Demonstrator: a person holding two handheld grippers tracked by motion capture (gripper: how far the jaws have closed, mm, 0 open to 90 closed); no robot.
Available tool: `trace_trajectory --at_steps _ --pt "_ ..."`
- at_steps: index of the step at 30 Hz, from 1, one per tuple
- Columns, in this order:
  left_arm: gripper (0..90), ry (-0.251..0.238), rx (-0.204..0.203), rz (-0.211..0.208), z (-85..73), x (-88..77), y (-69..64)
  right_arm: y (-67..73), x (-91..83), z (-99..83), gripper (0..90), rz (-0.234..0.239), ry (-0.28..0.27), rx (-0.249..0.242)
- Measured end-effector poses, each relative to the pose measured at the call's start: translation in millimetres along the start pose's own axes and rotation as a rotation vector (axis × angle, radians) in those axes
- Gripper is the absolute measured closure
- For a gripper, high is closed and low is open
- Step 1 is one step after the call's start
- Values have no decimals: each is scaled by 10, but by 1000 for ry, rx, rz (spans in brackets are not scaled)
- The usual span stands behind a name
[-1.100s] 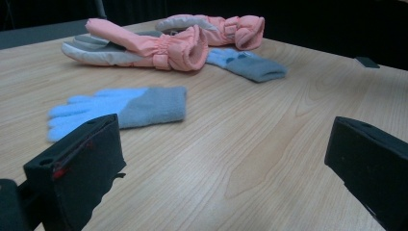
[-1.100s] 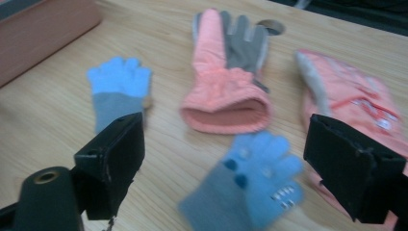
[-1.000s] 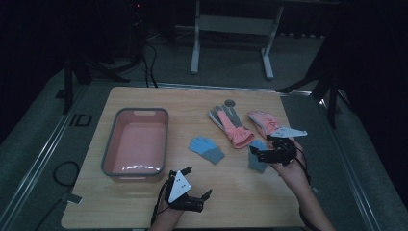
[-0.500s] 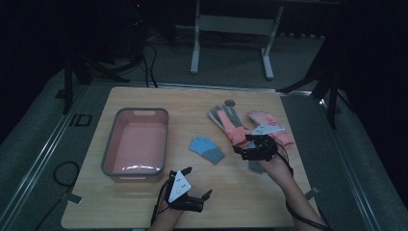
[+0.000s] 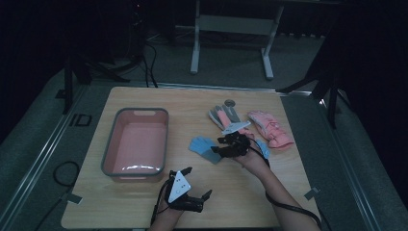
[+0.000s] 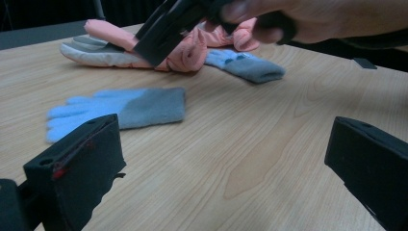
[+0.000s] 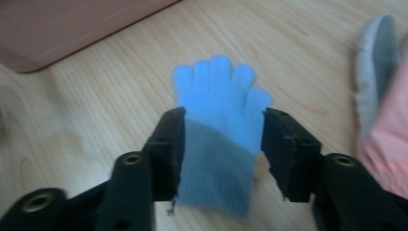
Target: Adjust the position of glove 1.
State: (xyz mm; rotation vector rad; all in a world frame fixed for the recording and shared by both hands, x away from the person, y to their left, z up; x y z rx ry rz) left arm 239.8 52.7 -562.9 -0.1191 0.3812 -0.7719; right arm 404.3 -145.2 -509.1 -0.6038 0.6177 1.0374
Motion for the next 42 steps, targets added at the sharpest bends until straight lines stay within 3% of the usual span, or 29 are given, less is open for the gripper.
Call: trace_trajectory --at_steps 6,13,16,17,18,20,21,24,31,36,40,42 --pt "0 1 2 -1 0 2 -2 -32 243 60 583 45 34 -45" --pt "0 1 -1 -5 -1 -6 2 -42 453 55 618 44 82 -95" --pt "0 0 0 -6 -1 -7 2 -59 482 37 621 53 79 -92" --pt "0 2 -4 -6 0 -6 5 -65 537 -11 624 89 101 -99" --pt "0 2 -4 -6 0 -6 5 -65 537 -11 624 89 101 -99" --pt "0 3 -4 -5 0 -4 5 -114 548 -51 631 120 84 -55" --pt "0 3 -4 -5 0 -4 4 -114 551 -55 639 118 81 -64" --pt "0 2 -6 -2 0 -4 5 -81 553 -56 684 90 82 -95" --pt "0 0 -11 0 1 -5 10 8 562 -49 816 55 69 -69" --pt "0 -6 -21 0 1 -11 17 98 492 -13 852 -26 70 29" --pt "0 -8 -20 2 0 -14 17 221 286 41 857 -91 51 113" --pt "0 -8 -20 3 0 -12 15 293 170 79 858 -138 60 130"
Point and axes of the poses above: each handheld gripper's, and its own axes: x roughly forward along the jaws, z roughly out of its top, y roughly to its left, the point moved 1 cm from there along x, roughly forward along the jaws, and after that the axes turned 14 degrees about -x, right-handed, at the moved point
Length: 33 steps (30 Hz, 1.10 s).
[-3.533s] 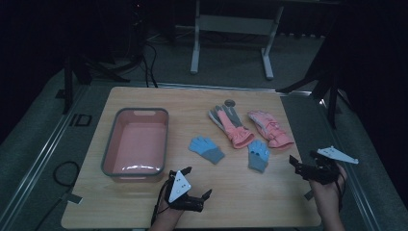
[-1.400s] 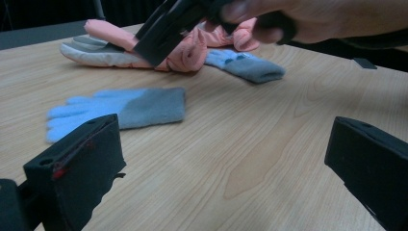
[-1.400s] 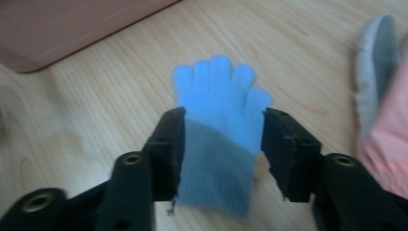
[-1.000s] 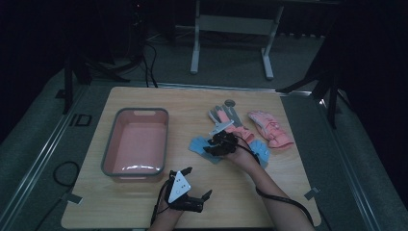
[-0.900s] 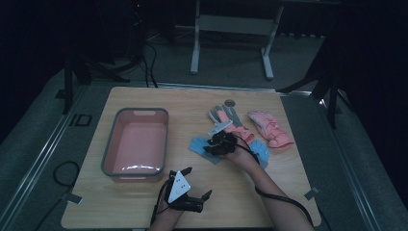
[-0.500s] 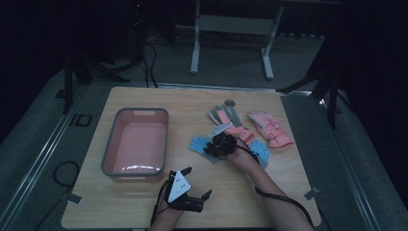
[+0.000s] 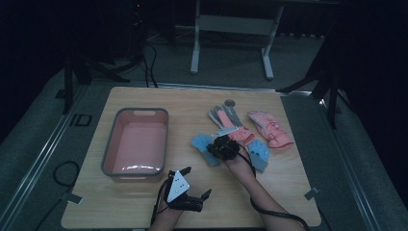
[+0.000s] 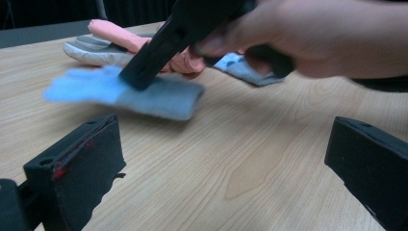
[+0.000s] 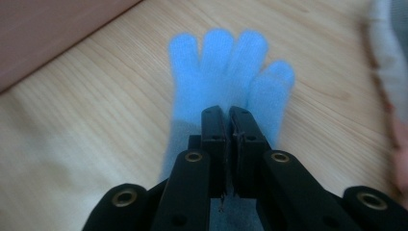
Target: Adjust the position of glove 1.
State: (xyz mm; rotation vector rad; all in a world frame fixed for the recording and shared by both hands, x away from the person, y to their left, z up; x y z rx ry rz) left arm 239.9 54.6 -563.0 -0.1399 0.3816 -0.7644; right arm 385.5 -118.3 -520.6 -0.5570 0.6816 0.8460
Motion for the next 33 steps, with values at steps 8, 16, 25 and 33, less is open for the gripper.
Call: trace_trajectory --at_steps 8,16,25,33 --pt "0 4 3 5 1 5 -3 168 -480 -97 858 -144 -37 151" --pt "0 5 8 8 2 10 -8 330 -608 -382 858 -206 -41 273" --pt "0 5 16 8 0 13 -17 374 -509 -672 857 -233 7 364" --pt "0 6 16 7 0 13 -17 405 -362 -731 851 -241 33 374"
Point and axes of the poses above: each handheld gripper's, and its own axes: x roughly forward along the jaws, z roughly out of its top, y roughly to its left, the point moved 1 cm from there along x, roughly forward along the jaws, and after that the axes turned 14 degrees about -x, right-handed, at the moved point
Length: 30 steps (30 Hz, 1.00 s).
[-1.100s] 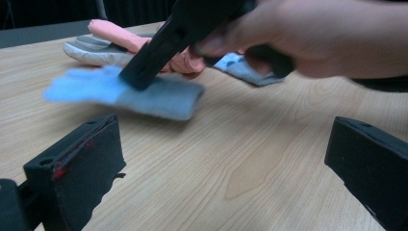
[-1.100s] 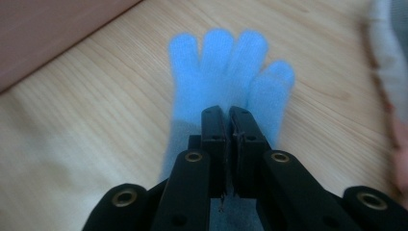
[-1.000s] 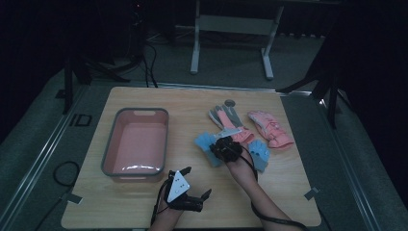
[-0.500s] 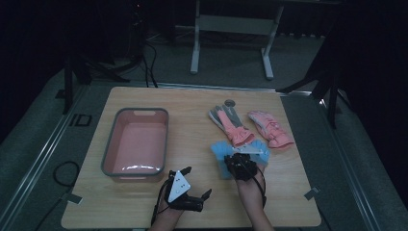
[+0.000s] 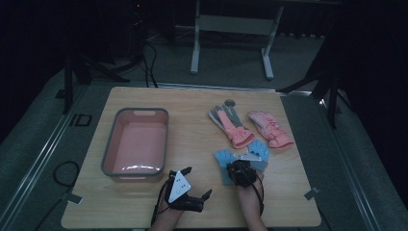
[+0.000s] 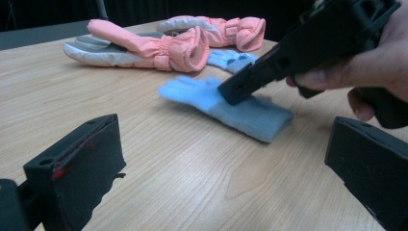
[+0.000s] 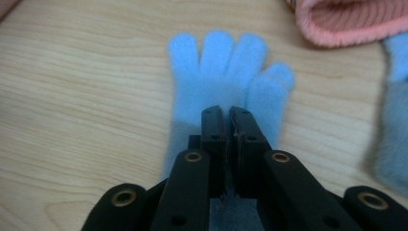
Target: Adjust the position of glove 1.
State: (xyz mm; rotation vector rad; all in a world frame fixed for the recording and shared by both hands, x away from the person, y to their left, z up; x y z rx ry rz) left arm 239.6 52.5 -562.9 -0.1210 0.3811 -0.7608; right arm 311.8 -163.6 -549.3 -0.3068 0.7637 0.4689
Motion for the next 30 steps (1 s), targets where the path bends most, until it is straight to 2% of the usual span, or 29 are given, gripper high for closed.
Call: trace_trajectory --at_steps 7,9,13,14,16,18,22,24,25,26,27,30 --pt "0 1 2 -3 0 1 -1 9 49 -39 830 -2 -4 9" --pt "0 1 2 -4 0 0 -1 -1 14 -28 751 4 -11 10" --pt "0 2 4 -5 0 1 -2 -88 -95 53 714 21 -42 2" --pt "0 2 4 -5 0 1 -2 -176 -175 112 685 18 -53 -22" --pt "0 1 4 -6 -1 0 -2 -259 -238 141 666 13 -73 -34" --pt "0 4 4 -5 1 1 -2 -434 -331 171 635 -19 -87 -66" --pt "0 3 1 -5 1 5 -1 -774 -413 180 618 -35 -86 -104" --pt "0 7 0 -5 3 8 0 -954 -422 174 618 -45 -65 -111" --pt "0 7 0 -5 3 8 0 -954 -422 174 618 -45 -65 -111" --pt "0 7 2 -7 2 7 -2 -1037 -424 166 618 -30 -68 -112" --pt "0 7 2 -7 2 7 -2 -1187 -394 136 615 -30 -37 -117" --pt "0 8 1 -4 3 8 -2 -1296 -319 58 609 8 -3 -103"
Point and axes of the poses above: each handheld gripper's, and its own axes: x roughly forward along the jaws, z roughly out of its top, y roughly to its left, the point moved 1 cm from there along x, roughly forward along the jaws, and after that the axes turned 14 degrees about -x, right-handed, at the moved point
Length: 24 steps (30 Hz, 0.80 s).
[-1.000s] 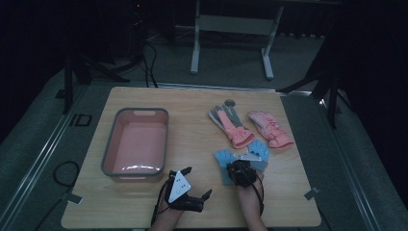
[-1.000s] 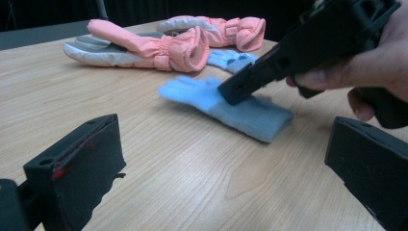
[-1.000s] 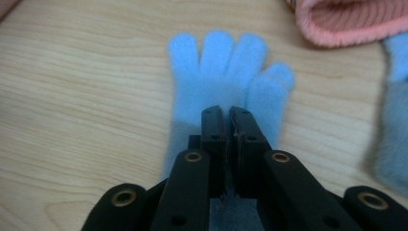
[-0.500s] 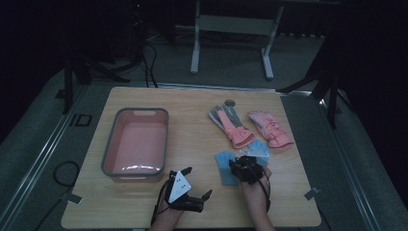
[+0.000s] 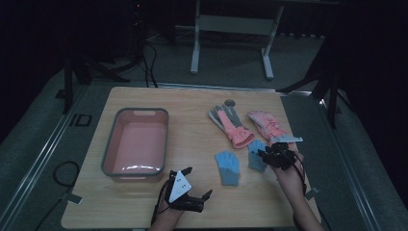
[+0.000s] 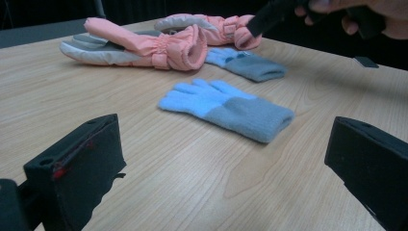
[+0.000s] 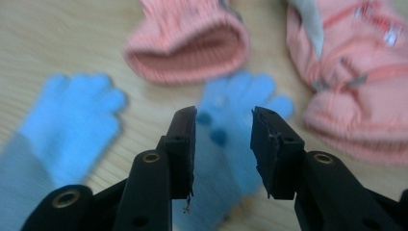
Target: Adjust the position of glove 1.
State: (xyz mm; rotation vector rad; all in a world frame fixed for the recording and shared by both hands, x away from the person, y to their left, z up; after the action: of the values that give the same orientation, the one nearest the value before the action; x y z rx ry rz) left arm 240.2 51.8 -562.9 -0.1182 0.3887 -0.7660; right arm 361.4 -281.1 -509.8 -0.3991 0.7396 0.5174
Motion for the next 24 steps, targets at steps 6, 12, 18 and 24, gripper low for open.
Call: trace_trajectory --at_steps 6,12,18,24 --pt "0 3 -1 2 1 3 0 13 186 -94 590 5 22 17" --pt "0 4 -1 -1 1 3 1 43 386 -133 627 -37 72 -7" --pt "0 3 -2 -1 1 2 2 68 397 -143 852 -48 76 -23" --pt "0 5 -3 -2 2 4 4 101 186 -112 859 30 12 -62"
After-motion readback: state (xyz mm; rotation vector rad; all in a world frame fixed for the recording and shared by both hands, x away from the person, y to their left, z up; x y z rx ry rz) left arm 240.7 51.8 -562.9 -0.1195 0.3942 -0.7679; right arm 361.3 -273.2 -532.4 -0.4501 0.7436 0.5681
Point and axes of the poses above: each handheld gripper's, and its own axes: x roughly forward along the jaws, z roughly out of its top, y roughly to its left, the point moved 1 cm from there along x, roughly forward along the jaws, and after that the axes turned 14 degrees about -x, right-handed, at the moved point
